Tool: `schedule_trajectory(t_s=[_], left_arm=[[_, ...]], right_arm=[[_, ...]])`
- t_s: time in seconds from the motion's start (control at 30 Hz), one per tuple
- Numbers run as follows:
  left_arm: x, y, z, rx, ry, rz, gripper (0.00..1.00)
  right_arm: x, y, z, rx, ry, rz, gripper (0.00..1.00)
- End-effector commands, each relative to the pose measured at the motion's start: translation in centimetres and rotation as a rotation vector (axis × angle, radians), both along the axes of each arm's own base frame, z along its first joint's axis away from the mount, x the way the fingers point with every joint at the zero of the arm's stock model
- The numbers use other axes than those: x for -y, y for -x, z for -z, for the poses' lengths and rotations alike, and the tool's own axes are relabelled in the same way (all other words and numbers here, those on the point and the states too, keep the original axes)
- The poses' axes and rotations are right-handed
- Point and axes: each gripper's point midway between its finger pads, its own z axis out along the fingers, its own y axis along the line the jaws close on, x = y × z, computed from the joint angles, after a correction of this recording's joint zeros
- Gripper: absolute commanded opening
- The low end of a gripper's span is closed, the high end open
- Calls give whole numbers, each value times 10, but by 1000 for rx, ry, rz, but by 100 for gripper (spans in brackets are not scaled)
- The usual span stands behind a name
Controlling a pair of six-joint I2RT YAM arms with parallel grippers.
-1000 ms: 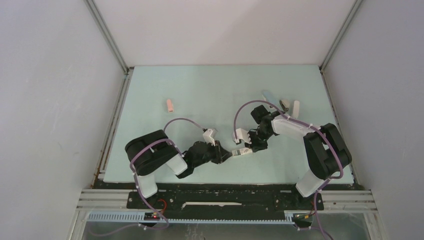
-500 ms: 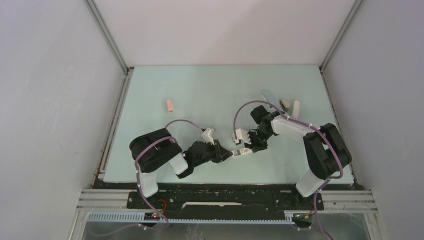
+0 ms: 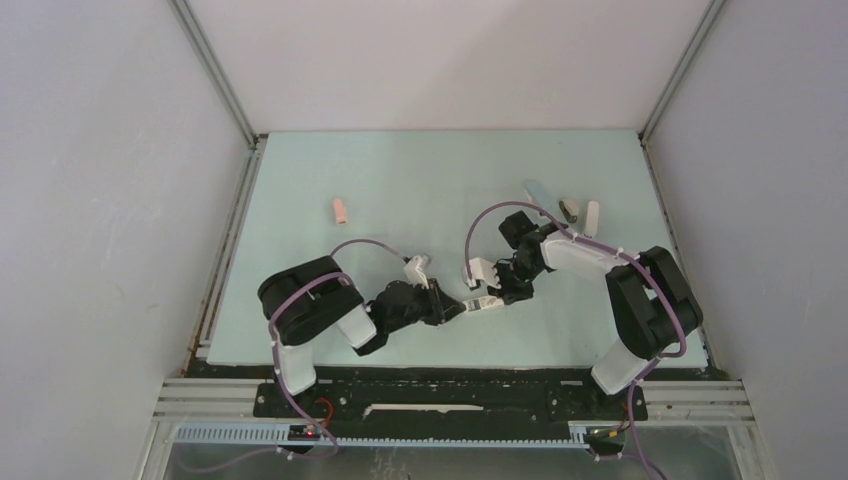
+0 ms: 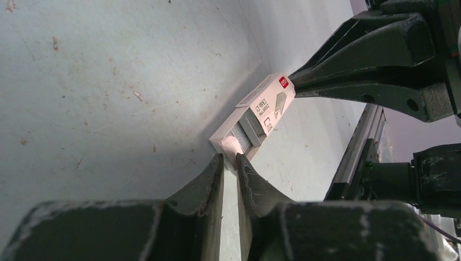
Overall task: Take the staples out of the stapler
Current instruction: Close the staple box at the center of the board.
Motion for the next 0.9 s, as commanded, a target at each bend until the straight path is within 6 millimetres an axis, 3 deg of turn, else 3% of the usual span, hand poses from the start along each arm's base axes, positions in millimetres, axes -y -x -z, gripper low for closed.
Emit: schedule_trajectory(t_s=[0.0, 0.5, 0.87], left_arm=[[5, -6, -1, -40, -25, -11, 19], [9, -7, -3, -55, -54, 6, 13], [12, -7, -9, -48, -47, 21, 12]], right_arm=[[-5, 1, 1, 8, 0, -8, 14], [-17, 2, 0, 45, -2, -35, 12], [-29, 5, 6, 52, 10, -45, 18]])
